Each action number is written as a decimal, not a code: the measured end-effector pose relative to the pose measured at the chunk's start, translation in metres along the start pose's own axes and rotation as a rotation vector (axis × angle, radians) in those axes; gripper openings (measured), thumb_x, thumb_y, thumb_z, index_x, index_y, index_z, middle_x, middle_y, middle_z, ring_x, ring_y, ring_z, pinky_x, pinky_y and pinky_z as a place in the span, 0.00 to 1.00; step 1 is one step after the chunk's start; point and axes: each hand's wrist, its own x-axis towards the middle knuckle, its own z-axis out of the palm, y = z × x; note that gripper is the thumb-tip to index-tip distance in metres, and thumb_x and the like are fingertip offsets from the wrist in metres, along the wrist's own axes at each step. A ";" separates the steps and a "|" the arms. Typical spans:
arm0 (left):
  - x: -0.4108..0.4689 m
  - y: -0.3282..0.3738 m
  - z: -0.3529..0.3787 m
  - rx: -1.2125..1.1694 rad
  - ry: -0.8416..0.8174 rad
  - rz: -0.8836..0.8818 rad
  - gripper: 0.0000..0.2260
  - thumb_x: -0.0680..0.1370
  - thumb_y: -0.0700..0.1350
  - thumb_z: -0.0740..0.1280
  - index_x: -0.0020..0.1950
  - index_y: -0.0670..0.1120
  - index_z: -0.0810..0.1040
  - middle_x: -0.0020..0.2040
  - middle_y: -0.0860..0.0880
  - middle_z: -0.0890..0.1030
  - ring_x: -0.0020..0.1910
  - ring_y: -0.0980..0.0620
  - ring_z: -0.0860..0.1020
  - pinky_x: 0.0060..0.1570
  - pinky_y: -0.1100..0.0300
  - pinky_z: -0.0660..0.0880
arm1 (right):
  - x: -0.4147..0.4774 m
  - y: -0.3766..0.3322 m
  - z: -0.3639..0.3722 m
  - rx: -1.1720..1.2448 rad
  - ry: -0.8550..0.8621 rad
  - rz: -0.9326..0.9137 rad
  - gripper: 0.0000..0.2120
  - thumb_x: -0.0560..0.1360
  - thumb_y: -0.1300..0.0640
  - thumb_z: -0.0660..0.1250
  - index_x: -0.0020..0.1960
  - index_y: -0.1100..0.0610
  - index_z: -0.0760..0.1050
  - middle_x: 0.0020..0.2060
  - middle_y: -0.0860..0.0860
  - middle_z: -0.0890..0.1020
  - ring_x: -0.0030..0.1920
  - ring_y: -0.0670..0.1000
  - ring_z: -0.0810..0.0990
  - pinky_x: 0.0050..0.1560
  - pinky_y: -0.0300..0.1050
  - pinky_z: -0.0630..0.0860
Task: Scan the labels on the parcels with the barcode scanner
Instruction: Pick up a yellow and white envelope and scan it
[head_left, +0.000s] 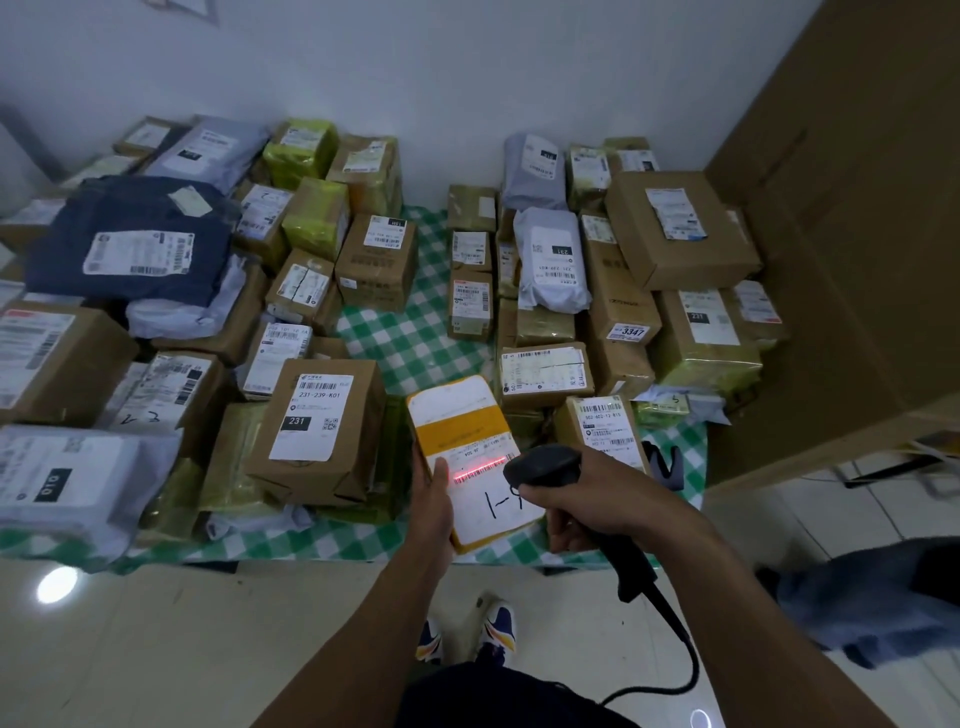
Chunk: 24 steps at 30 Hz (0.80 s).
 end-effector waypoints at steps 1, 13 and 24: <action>0.001 -0.001 0.000 0.012 0.012 0.010 0.23 0.87 0.53 0.58 0.81 0.64 0.57 0.63 0.51 0.79 0.49 0.51 0.83 0.38 0.54 0.80 | 0.000 0.001 -0.001 0.017 0.004 -0.006 0.13 0.77 0.48 0.75 0.60 0.49 0.79 0.39 0.58 0.87 0.42 0.59 0.88 0.52 0.59 0.85; 0.014 0.011 -0.027 0.623 0.161 0.296 0.22 0.87 0.52 0.54 0.82 0.51 0.64 0.75 0.44 0.73 0.72 0.41 0.73 0.69 0.47 0.69 | 0.082 0.031 0.028 0.320 0.199 -0.093 0.28 0.73 0.44 0.79 0.69 0.47 0.73 0.60 0.48 0.81 0.57 0.50 0.81 0.38 0.40 0.82; -0.013 0.070 0.000 0.511 0.134 0.410 0.15 0.81 0.49 0.70 0.66 0.59 0.72 0.55 0.62 0.79 0.55 0.59 0.79 0.48 0.65 0.71 | 0.076 -0.009 0.007 0.297 0.235 -0.323 0.24 0.76 0.50 0.77 0.67 0.46 0.71 0.55 0.42 0.81 0.49 0.39 0.81 0.35 0.31 0.78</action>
